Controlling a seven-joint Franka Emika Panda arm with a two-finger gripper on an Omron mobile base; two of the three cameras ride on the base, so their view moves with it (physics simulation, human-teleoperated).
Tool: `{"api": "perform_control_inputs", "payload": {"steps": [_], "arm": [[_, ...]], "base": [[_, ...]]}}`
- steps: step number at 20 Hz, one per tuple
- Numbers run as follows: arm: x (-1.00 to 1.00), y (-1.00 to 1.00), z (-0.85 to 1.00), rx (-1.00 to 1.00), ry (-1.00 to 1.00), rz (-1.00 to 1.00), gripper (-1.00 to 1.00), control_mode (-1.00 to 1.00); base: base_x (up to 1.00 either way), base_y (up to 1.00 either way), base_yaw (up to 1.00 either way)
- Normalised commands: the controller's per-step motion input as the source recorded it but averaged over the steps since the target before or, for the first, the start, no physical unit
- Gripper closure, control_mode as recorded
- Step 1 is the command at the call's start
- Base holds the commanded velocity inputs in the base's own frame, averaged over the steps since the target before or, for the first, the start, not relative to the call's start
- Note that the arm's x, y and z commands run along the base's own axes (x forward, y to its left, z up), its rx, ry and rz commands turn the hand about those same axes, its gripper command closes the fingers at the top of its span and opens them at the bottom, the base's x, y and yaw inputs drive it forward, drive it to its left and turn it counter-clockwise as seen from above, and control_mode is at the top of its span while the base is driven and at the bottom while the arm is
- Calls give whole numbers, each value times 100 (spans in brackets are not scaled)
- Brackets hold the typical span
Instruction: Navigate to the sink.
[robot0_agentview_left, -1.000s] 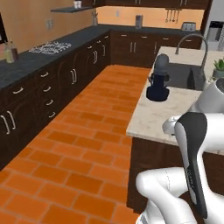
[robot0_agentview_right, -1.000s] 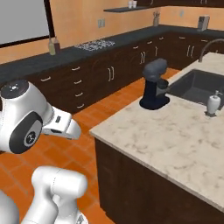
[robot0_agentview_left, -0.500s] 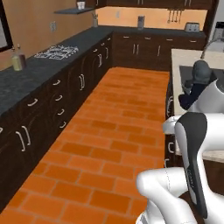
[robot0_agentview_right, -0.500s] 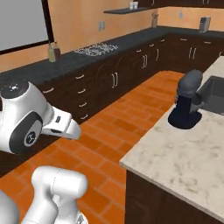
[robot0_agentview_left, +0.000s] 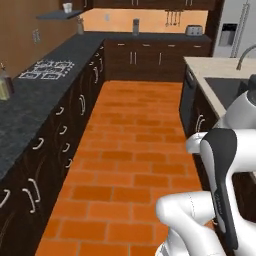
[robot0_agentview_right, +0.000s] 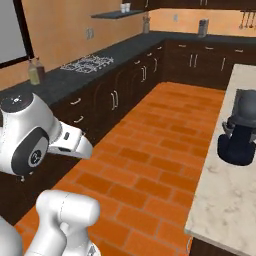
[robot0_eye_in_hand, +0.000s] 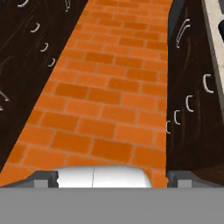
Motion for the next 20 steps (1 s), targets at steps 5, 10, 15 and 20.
{"api": "perform_control_inputs", "payload": {"steps": [5,10,15,20], "arm": [[0,0,0,0,0,0,-100,100],[0,0,0,0,0,0,-100,100],[0,0,0,0,0,0,-100,100],[0,0,0,0,0,0,-100,100]], "base": [[95,80,-62],[77,72,-70],[100,75,-46],[100,64,-29]]}}
